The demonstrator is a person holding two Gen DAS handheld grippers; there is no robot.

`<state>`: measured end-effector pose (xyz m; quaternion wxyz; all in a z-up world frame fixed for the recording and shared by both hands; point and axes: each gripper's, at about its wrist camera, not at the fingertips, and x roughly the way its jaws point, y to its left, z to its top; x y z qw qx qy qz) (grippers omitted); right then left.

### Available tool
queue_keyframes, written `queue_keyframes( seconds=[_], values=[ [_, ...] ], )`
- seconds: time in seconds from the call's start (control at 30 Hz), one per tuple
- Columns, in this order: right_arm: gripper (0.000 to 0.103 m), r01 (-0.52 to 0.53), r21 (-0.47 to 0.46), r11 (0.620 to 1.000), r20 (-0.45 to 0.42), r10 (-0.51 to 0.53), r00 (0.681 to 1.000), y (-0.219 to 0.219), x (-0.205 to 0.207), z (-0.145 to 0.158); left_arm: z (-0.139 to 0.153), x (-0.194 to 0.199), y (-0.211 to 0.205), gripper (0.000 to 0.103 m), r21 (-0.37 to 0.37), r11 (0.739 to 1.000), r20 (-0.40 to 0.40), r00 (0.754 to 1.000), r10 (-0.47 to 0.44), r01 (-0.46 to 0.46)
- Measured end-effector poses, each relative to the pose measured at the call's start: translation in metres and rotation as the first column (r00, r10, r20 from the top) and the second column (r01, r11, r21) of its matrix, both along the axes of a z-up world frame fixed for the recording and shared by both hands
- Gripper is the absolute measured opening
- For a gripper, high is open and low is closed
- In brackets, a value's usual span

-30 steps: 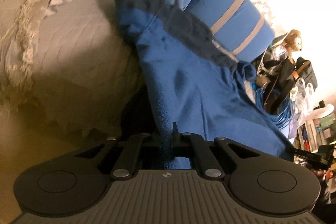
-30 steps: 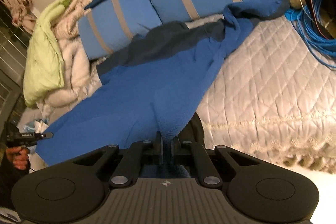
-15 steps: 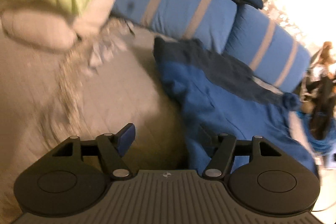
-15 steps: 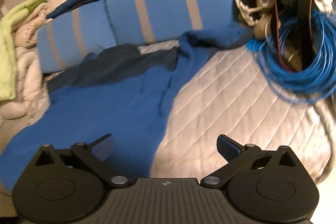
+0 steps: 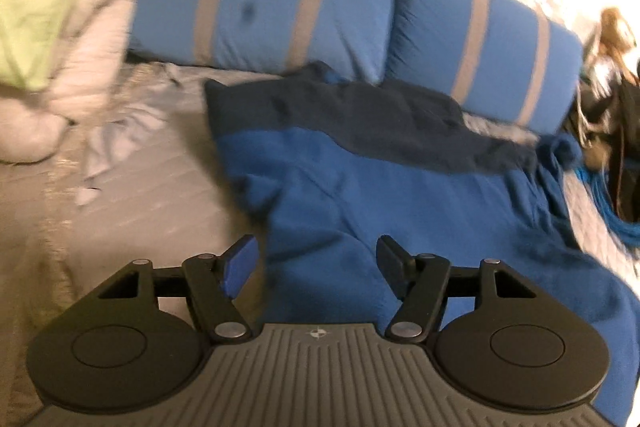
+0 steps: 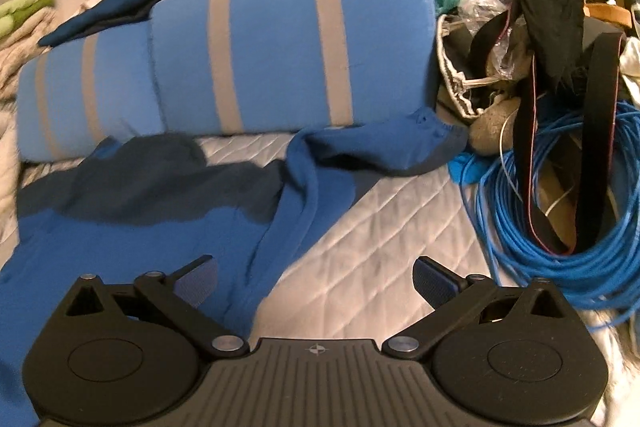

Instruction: Fold clothes

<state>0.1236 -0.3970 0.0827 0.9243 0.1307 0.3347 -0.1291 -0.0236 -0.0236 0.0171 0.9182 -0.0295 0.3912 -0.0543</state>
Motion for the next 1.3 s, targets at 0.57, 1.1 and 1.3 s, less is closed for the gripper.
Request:
queue_keyframes(
  seconds=[0.57, 1.1, 1.3],
  values=[
    [0.095, 0.262, 0.102, 0.960, 0.151, -0.275, 0.949, -0.074, 0.133, -0.045, -0.043, 0.009, -0.041, 0.069, 0.112, 0.993, 0.051, 0.998, -0.031, 0.025],
    [0.013, 0.346, 0.158, 0.925, -0.041, -0.344, 0.938, -0.067, 0.141, -0.079, -0.043, 0.010, -0.047, 0.070, 0.169, 0.986, 0.067, 0.998, -0.018, 0.006],
    [0.019, 0.270, 0.153, 0.951, -0.155, -0.247, 0.957, -0.045, 0.084, -0.083, -0.043, 0.008, -0.048, 0.070, 0.175, 0.985, 0.074, 0.997, -0.011, -0.002]
  ],
)
